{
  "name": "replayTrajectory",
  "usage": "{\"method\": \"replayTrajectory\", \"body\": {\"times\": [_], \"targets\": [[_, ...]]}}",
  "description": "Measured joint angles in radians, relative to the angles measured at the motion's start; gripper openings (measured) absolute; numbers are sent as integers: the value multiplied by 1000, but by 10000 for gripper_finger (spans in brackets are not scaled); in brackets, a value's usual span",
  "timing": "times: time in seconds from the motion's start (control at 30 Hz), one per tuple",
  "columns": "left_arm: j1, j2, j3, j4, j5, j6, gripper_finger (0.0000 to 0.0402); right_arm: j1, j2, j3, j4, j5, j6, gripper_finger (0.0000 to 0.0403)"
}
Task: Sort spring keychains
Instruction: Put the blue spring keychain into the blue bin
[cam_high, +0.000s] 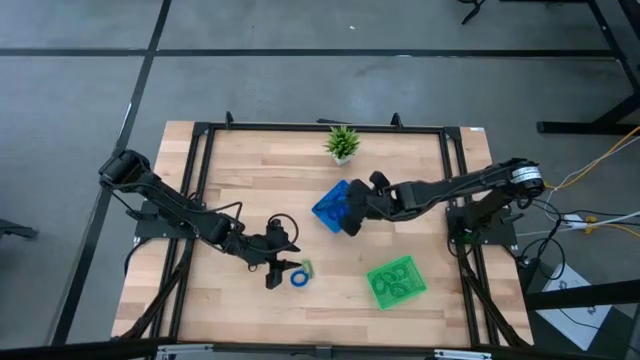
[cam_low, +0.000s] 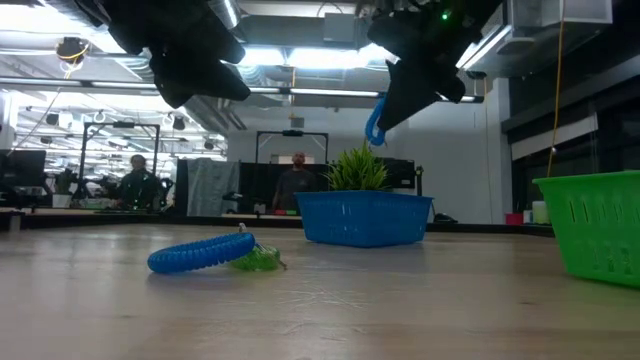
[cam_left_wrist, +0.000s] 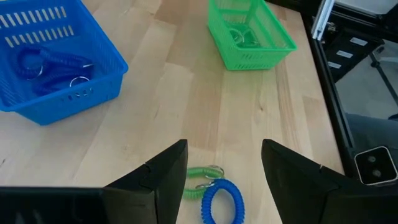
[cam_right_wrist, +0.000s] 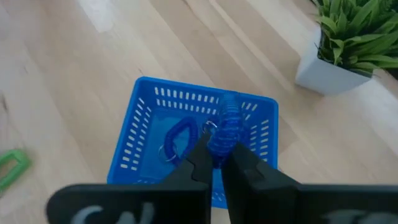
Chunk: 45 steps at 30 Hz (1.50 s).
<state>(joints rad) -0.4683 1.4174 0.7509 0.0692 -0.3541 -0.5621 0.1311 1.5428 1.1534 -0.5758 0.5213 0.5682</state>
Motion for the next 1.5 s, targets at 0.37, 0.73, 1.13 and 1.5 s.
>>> {"method": "replayTrajectory", "body": {"times": [0.37, 0.73, 1.13, 1.5], "targets": [[-1, 0, 0, -16, 0, -1, 201, -18, 28, 0, -4, -37, 0, 16], [-1, 0, 0, -21, -2, -3, 201, -18, 57, 0, -6, -72, -2, 18], [-1, 0, 0, -25, -13, -1, 201, -18, 82, -62, 107, -73, 3, 50], [-1, 0, 0, -26, -18, -1, 200, -18, 82, -97, 152, -122, 23, 62]]}}
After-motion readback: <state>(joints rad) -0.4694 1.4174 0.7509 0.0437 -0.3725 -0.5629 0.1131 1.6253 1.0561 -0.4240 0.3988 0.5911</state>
